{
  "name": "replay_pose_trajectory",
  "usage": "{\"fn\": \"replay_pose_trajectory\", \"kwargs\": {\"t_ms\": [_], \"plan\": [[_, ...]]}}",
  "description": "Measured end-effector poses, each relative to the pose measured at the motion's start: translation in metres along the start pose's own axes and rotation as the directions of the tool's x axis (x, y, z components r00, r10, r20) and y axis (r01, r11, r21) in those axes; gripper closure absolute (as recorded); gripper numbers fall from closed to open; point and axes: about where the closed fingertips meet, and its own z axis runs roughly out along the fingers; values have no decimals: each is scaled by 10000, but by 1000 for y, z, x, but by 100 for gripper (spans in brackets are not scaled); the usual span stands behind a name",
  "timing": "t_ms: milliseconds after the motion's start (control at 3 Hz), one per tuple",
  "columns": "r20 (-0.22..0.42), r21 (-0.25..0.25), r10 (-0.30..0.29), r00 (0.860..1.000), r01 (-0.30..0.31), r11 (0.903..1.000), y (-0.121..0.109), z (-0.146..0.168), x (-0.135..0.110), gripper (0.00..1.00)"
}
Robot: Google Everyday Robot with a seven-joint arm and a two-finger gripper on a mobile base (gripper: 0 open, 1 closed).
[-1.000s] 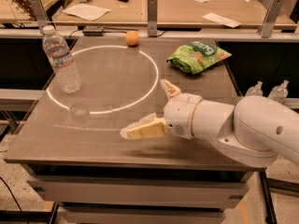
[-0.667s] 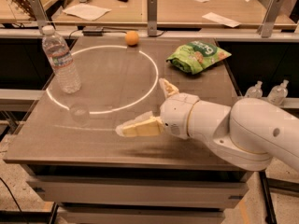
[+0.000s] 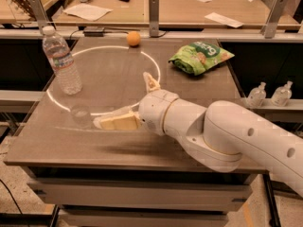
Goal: Move water bottle near green rice chip bag
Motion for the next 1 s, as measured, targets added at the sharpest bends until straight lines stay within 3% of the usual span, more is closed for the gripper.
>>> {"fn": "replay_pose_trajectory", "kwargs": {"t_ms": [333,1000], "plan": [[51,284,109,9999,-110,9995,1,26,-12,0],[161,-79,787,9968,-786,9969,6,90,-27,0]]}}
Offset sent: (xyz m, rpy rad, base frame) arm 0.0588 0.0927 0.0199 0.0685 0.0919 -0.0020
